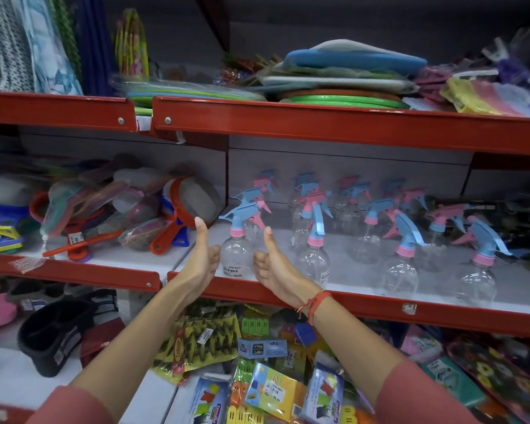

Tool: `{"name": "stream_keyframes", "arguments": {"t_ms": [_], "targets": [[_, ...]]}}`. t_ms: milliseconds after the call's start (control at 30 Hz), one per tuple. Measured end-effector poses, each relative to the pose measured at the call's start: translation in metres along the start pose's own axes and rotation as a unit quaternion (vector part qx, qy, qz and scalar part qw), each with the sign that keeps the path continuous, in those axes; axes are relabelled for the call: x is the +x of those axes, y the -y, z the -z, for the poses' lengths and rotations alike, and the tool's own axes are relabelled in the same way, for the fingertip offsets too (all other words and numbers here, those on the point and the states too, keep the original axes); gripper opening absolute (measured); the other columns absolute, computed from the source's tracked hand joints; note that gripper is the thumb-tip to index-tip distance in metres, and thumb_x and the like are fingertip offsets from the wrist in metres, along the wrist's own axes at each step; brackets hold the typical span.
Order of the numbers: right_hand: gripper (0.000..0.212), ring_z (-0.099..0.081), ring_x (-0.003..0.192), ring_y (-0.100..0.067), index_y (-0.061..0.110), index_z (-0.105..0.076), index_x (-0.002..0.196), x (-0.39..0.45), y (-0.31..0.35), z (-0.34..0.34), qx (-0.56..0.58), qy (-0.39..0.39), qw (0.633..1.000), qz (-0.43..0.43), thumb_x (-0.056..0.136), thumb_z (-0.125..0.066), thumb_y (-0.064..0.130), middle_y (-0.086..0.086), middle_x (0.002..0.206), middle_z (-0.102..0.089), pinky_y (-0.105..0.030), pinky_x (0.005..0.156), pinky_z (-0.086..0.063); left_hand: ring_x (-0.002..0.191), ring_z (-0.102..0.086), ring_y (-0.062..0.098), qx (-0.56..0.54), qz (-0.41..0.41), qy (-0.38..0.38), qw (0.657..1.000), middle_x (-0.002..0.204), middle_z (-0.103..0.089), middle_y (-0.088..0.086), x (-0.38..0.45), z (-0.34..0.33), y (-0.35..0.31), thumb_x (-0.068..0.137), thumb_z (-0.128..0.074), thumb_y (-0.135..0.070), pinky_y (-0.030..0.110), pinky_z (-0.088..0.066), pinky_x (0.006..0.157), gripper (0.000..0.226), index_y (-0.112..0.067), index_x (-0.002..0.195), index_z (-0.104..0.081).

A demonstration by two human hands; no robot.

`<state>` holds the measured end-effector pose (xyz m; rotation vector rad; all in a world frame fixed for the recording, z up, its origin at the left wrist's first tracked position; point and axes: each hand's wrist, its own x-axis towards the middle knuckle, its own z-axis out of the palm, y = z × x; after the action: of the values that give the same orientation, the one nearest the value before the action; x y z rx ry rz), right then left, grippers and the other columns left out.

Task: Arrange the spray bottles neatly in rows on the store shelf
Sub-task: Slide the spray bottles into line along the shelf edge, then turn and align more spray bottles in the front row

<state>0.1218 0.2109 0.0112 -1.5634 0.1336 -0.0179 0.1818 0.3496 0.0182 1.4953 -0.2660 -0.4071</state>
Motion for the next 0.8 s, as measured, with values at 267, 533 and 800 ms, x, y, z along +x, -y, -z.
{"name": "stream_keyframes", "arguments": {"t_ms": [267, 533, 800], "targets": [[0.083, -0.034, 0.137, -0.039, 0.014, -0.026, 0.149, 0.002, 0.0, -0.002, -0.001, -0.034, 0.999, -0.006, 0.088, -0.014, 0.07, -0.023, 0.15, -0.037, -0.038, 0.119, -0.02, 0.146, -0.013, 0.022, -0.007, 0.003, 0.009, 1.0, 0.158, -0.01, 0.017, 0.002, 0.003, -0.002, 0.074, 0.002, -0.079, 0.033, -0.01, 0.117, 0.109, 0.001, 0.148, -0.008], [0.085, -0.037, 0.138, -0.017, 0.014, -0.003, 0.152, -0.01, 0.006, -0.006, -0.037, -0.006, 0.999, -0.001, 0.088, -0.008, 0.07, -0.017, 0.16, -0.007, -0.035, 0.12, -0.018, 0.147, -0.012, 0.025, 0.003, 0.009, 0.005, 1.0, 0.158, -0.008, 0.019, -0.004, 0.0, -0.003, 0.077, 0.002, -0.077, 0.036, -0.009, 0.118, 0.107, 0.003, 0.147, -0.008], [0.071, -0.061, 0.104, -0.004, 0.032, -0.06, 0.115, -0.047, -0.001, 0.008, -0.096, -0.052, 0.991, 0.078, 0.08, -0.019, 0.079, 0.011, 0.114, -0.064, -0.03, 0.113, -0.029, 0.143, -0.024, 0.03, 0.041, -0.076, -0.146, 0.986, 0.154, -0.026, 0.013, -0.024, -0.004, 0.017, 0.07, -0.007, -0.086, 0.049, -0.015, 0.118, 0.106, -0.014, 0.147, -0.025]]}}
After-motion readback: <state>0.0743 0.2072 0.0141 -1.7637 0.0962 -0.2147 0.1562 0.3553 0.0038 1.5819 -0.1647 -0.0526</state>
